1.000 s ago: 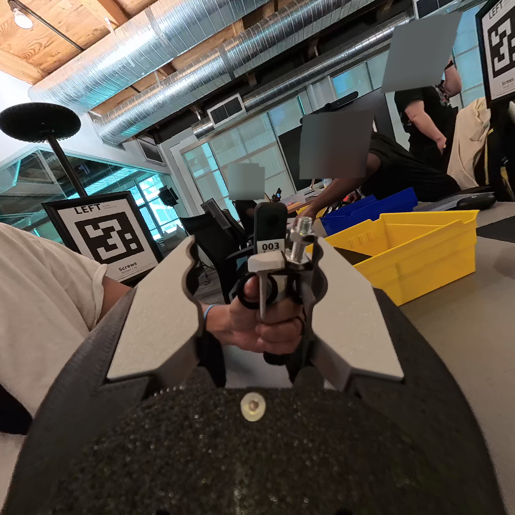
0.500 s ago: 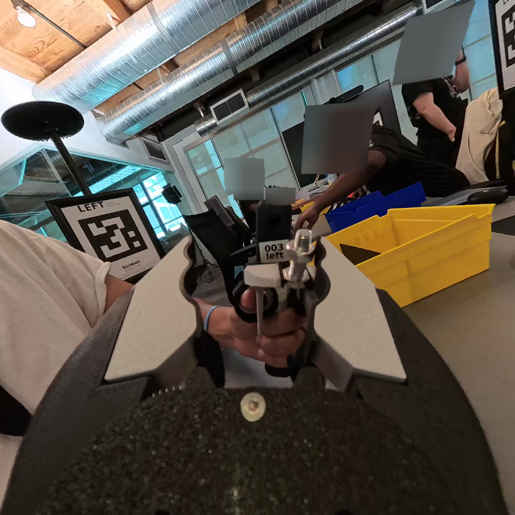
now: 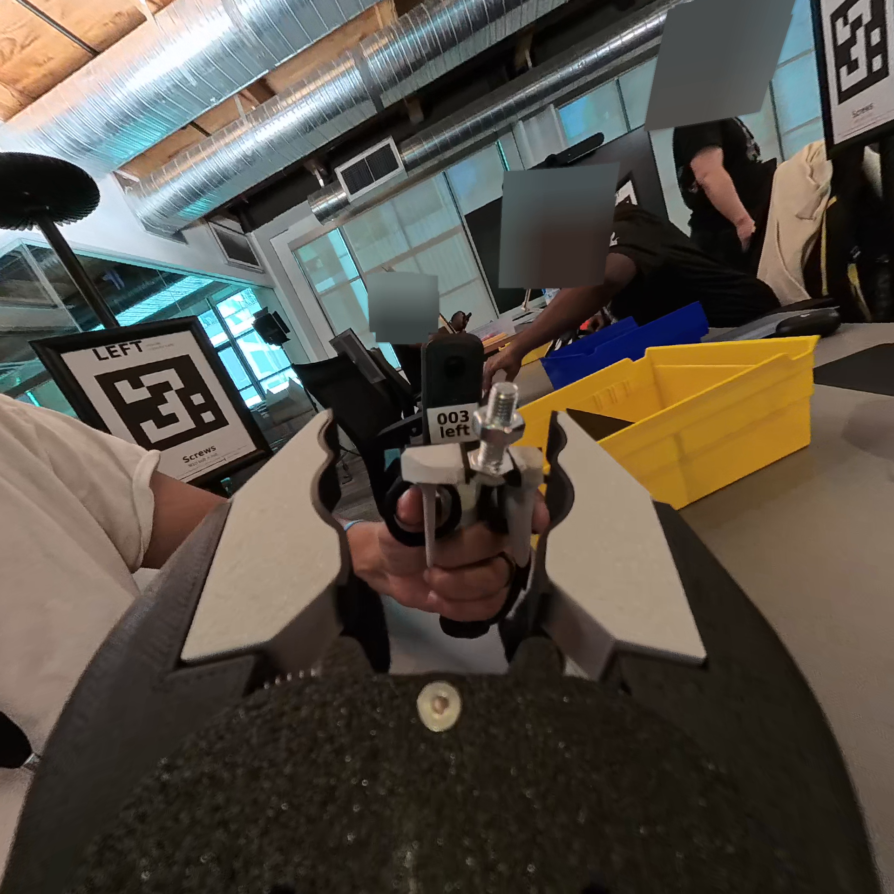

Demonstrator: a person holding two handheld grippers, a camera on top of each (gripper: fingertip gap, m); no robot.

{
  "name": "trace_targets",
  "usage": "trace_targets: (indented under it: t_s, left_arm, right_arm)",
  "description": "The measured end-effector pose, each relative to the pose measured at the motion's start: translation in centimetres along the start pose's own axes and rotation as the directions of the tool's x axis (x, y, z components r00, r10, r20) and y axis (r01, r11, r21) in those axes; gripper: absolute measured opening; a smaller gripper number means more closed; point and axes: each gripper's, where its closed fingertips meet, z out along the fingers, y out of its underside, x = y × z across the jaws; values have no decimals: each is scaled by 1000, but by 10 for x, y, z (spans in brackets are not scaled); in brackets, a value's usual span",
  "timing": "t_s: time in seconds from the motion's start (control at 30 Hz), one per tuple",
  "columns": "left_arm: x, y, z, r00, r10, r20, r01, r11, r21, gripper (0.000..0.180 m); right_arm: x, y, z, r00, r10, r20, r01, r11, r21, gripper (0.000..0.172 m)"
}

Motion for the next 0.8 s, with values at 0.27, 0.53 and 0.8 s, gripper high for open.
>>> trace_targets:
  t_s: [0.27, 0.53, 0.8]
  left_arm:
    - [-15, -22, -13, 996, -83, 23, 81, 992, 94, 17]
    - [-11, -10, -10, 998, -58, 16, 57, 997, 46, 17]
    - [6, 3, 4, 996, -64, -61, 65, 998, 0, 17]
  right_arm:
    - [-10, -15, -10, 995, 46, 89, -52, 996, 66, 73]
    - [2, -9, -8, 999, 36, 21, -37, 998, 46, 77]
    - [-12, -2, 2, 999, 4, 54, -6, 999, 35, 82]
